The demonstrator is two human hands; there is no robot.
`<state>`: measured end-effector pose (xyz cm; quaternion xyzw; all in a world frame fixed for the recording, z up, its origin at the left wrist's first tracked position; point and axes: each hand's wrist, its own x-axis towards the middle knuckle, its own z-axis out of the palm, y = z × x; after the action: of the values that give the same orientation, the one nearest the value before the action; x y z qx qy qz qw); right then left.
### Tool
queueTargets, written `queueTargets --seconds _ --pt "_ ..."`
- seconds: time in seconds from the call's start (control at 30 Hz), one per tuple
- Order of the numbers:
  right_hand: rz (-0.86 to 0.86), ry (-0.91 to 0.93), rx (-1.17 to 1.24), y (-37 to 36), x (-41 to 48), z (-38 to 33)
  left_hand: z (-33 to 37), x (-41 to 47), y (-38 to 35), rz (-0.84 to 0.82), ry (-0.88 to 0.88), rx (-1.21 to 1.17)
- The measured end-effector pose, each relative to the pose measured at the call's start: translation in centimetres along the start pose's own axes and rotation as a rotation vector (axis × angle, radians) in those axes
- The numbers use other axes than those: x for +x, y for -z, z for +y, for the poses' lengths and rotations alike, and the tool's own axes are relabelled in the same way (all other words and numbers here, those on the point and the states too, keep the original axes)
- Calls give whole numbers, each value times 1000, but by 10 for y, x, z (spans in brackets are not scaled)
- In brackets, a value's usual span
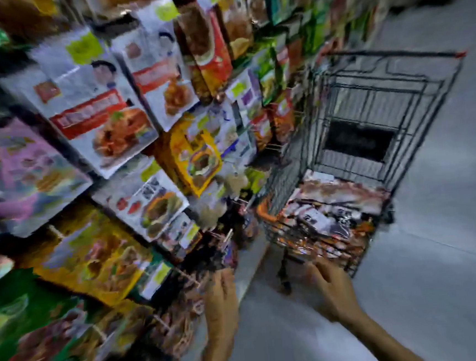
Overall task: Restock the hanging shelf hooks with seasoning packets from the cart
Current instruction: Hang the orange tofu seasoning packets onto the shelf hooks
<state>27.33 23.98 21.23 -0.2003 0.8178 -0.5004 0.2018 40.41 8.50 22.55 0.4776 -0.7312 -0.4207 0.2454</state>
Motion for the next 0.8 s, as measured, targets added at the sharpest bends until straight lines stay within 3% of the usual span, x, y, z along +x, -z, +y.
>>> queueTargets --seconds 0.13,0.47,0.67,0.8 --pt "72 -177 -53 41 28 39 9 20 -57 -247 23 145" --pt "244 -437 -78 57 156 103 49 163 -173 -419 -231 309" --pt "231 -529 -98 48 266 133 71 275 -242 -455 -414 427" --pt "242 -561 -114 47 341 160 82 338 -294 -481 -388 509"
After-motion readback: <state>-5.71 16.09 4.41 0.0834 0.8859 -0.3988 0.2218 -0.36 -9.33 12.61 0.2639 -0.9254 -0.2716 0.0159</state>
